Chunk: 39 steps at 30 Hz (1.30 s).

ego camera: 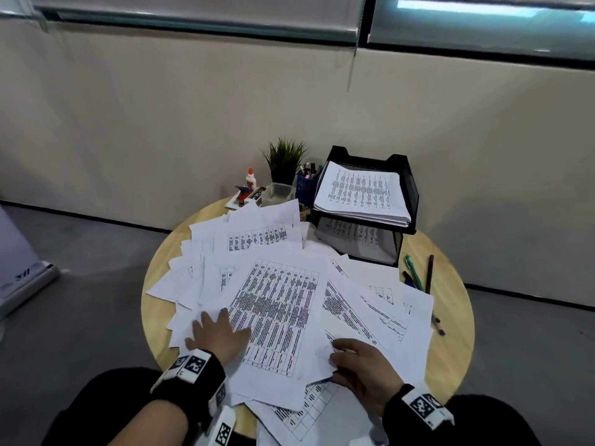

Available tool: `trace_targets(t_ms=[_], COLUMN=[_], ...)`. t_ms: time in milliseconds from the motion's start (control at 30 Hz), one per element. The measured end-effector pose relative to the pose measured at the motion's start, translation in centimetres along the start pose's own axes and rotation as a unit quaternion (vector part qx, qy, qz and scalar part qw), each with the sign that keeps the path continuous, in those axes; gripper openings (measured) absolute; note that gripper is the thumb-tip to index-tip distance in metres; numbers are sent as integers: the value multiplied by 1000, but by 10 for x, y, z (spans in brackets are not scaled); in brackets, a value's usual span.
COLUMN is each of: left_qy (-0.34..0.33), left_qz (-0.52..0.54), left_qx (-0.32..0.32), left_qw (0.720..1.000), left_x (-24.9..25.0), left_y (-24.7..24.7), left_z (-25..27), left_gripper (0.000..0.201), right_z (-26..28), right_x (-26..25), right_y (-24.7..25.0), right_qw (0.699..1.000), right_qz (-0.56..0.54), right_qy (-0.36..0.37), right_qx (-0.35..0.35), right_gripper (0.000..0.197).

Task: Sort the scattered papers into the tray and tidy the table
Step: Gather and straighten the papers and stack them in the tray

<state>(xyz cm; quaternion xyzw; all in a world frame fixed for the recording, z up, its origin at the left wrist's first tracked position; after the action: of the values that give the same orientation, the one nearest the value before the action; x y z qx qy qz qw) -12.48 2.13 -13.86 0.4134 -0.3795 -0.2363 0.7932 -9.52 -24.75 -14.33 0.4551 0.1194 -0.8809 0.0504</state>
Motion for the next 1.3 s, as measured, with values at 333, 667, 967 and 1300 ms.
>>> trace_targets(t_ms=[333, 667, 967, 1300], left_qy=[-168, -97, -87, 60], left_qz=[-64, -69, 30, -44], left_qx=[-29, -41, -78, -9], left_qw=[983, 992, 993, 997], left_x=[33, 23, 32, 22], left_y=[-33, -19, 2, 52], left_z=[25, 18, -1, -50], left_gripper=[66, 77, 50, 34], right_z=[6, 8, -5, 11], right_x=[-17, -38, -40, -53], right_y=[10, 57, 53, 62], right_qw=[989, 946, 944, 998], right_qz=[114, 287, 291, 6], right_qy=[78, 70, 97, 41], right_qx=[43, 132, 120, 41], right_gripper=[16, 6, 17, 31])
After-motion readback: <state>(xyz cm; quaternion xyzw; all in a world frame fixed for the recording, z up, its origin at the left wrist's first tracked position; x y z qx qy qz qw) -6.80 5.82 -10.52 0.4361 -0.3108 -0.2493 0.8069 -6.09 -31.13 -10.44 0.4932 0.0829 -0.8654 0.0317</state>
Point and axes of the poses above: each hand's wrist, its own z-axis away from the middle knuckle, its own y-axis out of the back of the hand, x = y × z, the point moved 4 cm from there along -z, towards the middle knuckle, and after that the axes turned 3 degrees about -y, right-handed, at the moved point
